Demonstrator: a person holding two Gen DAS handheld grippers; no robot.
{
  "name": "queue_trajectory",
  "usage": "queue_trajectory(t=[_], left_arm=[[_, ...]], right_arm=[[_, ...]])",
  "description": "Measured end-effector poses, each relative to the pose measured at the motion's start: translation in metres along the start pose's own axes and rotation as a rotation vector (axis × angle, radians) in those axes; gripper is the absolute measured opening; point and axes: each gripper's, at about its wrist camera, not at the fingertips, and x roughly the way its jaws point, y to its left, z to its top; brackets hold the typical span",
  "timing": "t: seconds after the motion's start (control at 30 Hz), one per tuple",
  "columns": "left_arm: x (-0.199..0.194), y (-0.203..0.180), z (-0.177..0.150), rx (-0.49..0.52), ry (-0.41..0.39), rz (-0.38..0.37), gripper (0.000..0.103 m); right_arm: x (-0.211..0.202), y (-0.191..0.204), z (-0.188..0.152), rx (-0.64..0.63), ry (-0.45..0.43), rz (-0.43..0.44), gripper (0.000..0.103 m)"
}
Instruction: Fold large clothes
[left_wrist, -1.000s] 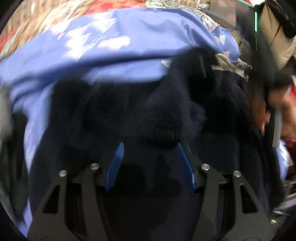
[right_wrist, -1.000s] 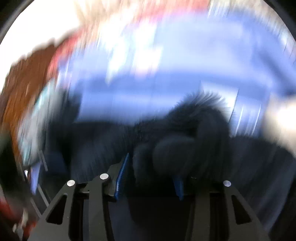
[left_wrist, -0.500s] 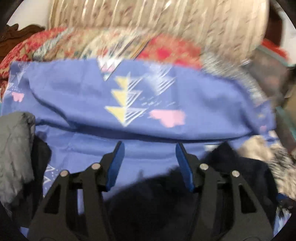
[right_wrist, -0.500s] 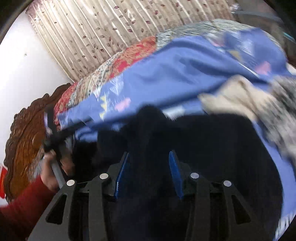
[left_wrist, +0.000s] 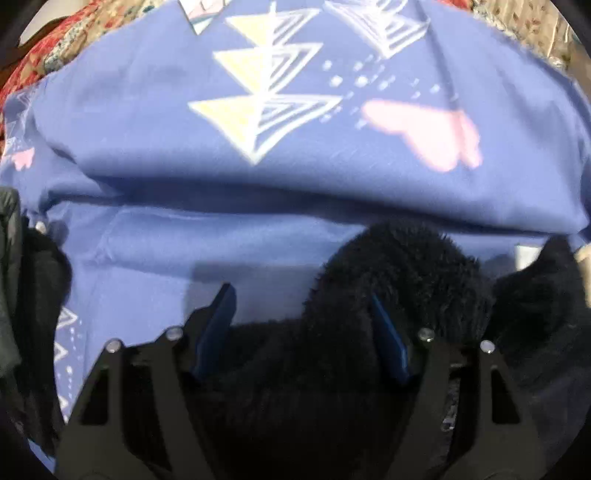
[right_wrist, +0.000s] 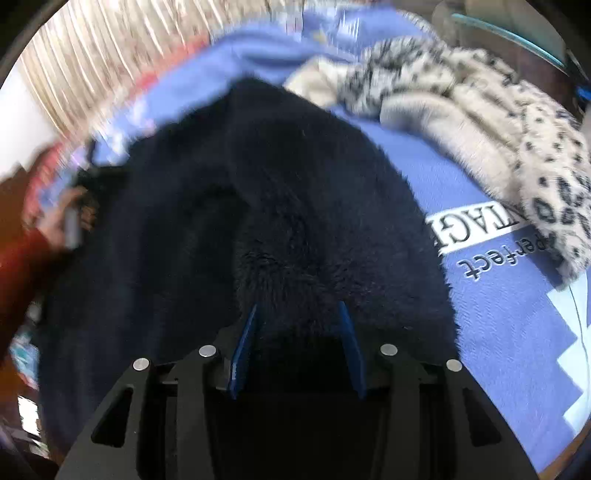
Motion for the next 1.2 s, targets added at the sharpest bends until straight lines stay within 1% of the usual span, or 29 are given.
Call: queue_trajectory(t=[0.07, 0.17, 0.2, 0.23, 0.3, 0.33, 0.37, 0.4, 0.43, 0.47, 0.5, 0.53, 0.57, 0.63, 0.67, 0.7, 0.73, 0.77, 0.8, 0.83, 0.87, 0.9, 0.97, 1.0, 1.03, 1.07, 1.1, 1.17, 1.2], left_arm=[[-0.029, -0.015, -0.009, 0.093, -0.070, -0.018, 0.070], [-0.081, -0.022, -0.035, 0.164, -0.127, -0.131, 0.070], [-0.099, -0.021, -0.045, 0.176, -0.145, -0.168, 0.070], [-0.125, -0.016, -0.061, 0.191, -0.175, -0.218, 0.070], [-0.162, -0.005, -0.089, 0.211, -0.215, -0.277, 0.071], [-0.174, 0.000, -0.098, 0.215, -0.227, -0.297, 0.073], [-0.191, 0.012, -0.115, 0.213, -0.241, -0.316, 0.074], [-0.206, 0.025, -0.133, 0.204, -0.249, -0.332, 0.075], [-0.216, 0.038, -0.150, 0.195, -0.248, -0.341, 0.075], [-0.222, 0.052, -0.162, 0.188, -0.241, -0.339, 0.075], [-0.228, 0.062, -0.177, 0.182, -0.229, -0.330, 0.075], [-0.234, 0.072, -0.192, 0.182, -0.216, -0.312, 0.075], [-0.236, 0.082, -0.203, 0.184, -0.207, -0.292, 0.075], [-0.243, 0.100, -0.225, 0.187, -0.177, -0.249, 0.075], [-0.242, 0.111, -0.231, 0.184, -0.166, -0.241, 0.075], [-0.246, 0.123, -0.239, 0.177, -0.155, -0.223, 0.075], [-0.247, 0.132, -0.243, 0.166, -0.150, -0.194, 0.075], [-0.250, 0.145, -0.249, 0.144, -0.140, -0.160, 0.075], [-0.254, 0.156, -0.253, 0.118, -0.130, -0.147, 0.075], [-0.259, 0.168, -0.258, 0.085, -0.125, -0.140, 0.075], [-0.264, 0.176, -0.262, 0.059, -0.124, -0.138, 0.075], [-0.270, 0.187, -0.268, 0.029, -0.122, -0.143, 0.075], [-0.278, 0.205, -0.282, -0.017, -0.105, -0.157, 0.075], [-0.281, 0.210, -0.290, -0.028, -0.094, -0.165, 0.075], [-0.284, 0.212, -0.297, -0.030, -0.087, -0.173, 0.075], [-0.287, 0.213, -0.306, -0.026, -0.076, -0.185, 0.075], [-0.288, 0.210, -0.315, -0.014, -0.063, -0.199, 0.075], [-0.288, 0.199, -0.328, 0.020, -0.040, -0.223, 0.075], [-0.287, 0.193, -0.335, 0.038, -0.033, -0.234, 0.075]], right_arm=[[-0.013, 0.003, -0.001, -0.009, -0.043, 0.010, 0.068], [-0.023, 0.013, -0.009, -0.052, -0.043, 0.027, 0.074], [-0.024, 0.016, -0.015, -0.065, -0.032, 0.032, 0.076], [-0.022, 0.019, -0.021, -0.081, -0.013, 0.029, 0.081], [-0.014, 0.021, -0.034, -0.108, 0.036, 0.021, 0.089], [-0.007, 0.022, -0.039, -0.122, 0.083, 0.012, 0.089], [0.000, 0.021, -0.043, -0.128, 0.120, -0.002, 0.089], [-0.002, 0.017, -0.054, -0.118, 0.128, -0.003, 0.086], [-0.004, 0.011, -0.052, -0.097, 0.138, 0.011, 0.046], [-0.014, 0.000, -0.039, -0.069, 0.122, 0.008, 0.037], [-0.029, -0.006, -0.026, -0.080, 0.068, -0.034, 0.036], [-0.046, -0.014, -0.009, -0.103, 0.006, -0.109, 0.036], [-0.073, -0.029, 0.018, -0.113, -0.088, -0.233, 0.036], [-0.112, -0.058, 0.060, -0.097, -0.240, -0.426, 0.036], [-0.125, -0.076, 0.083, -0.092, -0.297, -0.539, 0.038], [-0.128, -0.092, 0.099, -0.092, -0.316, -0.626, 0.045], [-0.127, -0.108, 0.112, -0.082, -0.311, -0.713, 0.054], [-0.122, -0.130, 0.124, -0.041, -0.277, -0.808, 0.067], [-0.119, -0.143, 0.125, 0.014, -0.249, -0.819, 0.071], [-0.121, -0.152, 0.120, 0.096, -0.236, -0.793, 0.071], [-0.128, -0.151, 0.107, 0.160, -0.274, -0.701, 0.072], [-0.134, -0.145, 0.094, 0.184, -0.316, -0.614, 0.073], [-0.141, -0.122, 0.051, 0.186, -0.368, -0.457, 0.076], [-0.143, -0.107, 0.032, 0.173, -0.376, -0.392, 0.077], [-0.141, -0.088, 0.008, 0.147, -0.372, -0.288, 0.078], [-0.139, -0.071, -0.008, 0.115, -0.346, -0.205, 0.080], [-0.131, -0.045, -0.033, 0.049, -0.283, -0.107, 0.081], [-0.111, 0.005, -0.075, -0.116, -0.179, -0.027, 0.082], [-0.102, 0.022, -0.087, -0.177, -0.154, -0.024, 0.083]])
